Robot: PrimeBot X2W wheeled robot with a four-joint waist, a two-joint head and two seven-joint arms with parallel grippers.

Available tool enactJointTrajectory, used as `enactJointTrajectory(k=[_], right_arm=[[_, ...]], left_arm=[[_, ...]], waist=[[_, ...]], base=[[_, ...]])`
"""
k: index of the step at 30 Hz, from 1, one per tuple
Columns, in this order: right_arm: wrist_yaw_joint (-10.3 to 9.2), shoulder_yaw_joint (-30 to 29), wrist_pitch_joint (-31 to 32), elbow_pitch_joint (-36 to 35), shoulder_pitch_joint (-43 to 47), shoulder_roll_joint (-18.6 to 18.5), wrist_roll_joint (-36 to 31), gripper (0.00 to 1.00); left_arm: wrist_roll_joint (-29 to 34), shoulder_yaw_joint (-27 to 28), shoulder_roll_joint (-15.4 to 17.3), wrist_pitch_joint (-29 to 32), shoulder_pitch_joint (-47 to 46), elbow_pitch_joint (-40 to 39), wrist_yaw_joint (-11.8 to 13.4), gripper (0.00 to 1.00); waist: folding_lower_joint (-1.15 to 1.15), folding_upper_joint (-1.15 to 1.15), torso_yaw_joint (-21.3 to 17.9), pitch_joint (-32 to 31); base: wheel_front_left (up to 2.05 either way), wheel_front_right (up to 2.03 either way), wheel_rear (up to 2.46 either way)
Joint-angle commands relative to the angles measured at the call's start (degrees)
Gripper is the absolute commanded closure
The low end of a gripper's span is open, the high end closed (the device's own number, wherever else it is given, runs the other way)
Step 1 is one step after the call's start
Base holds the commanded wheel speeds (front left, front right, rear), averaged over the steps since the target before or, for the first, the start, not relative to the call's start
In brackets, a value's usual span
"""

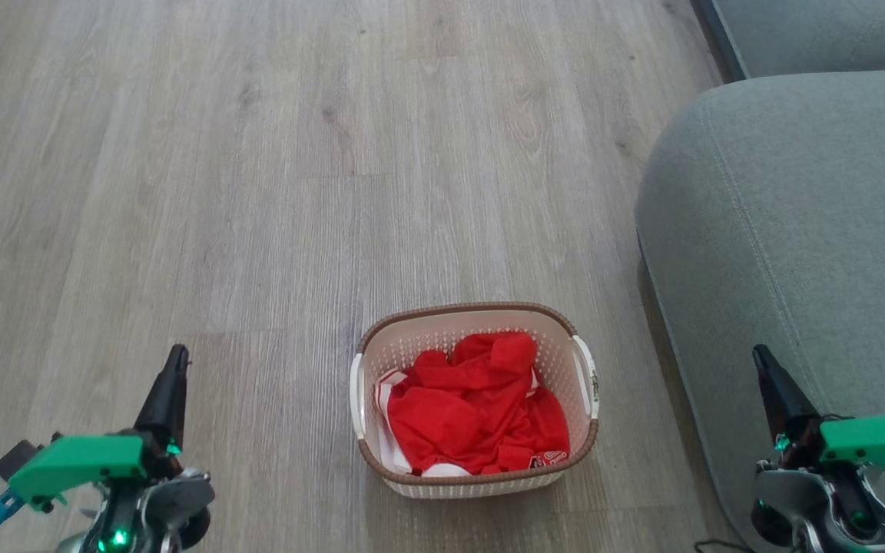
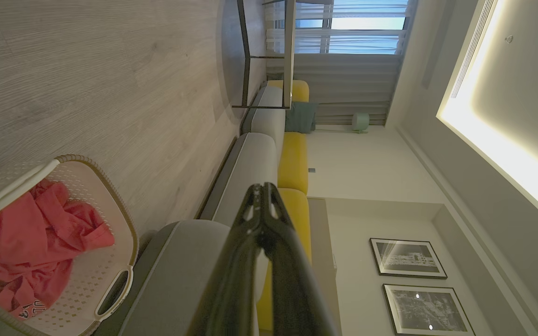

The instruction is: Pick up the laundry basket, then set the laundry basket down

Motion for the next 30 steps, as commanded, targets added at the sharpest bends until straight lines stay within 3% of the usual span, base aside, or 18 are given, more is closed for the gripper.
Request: enactJointTrajectory(k=[1,30], right_arm=[[-0.08,0.79,0.28,-1.81,-2.70,-0.34,-0.25,1.00],[-0.08,0.42,0.57,-1.79,-2.74,-0.08,-0.56,1.00]], left_arm=[[0.24,2.41,0.39,0.44,-3.22,-1.68,-0.38,1.00],[0.58,2.81,0.11,0.76,-3.25,-1.66,-0.38,1.00]], waist=[[0.00,0.00,0.00,0.00],[0.00,0.00,0.00,0.00]], base=[[0.00,0.00,0.00],[0.00,0.00,0.00]])
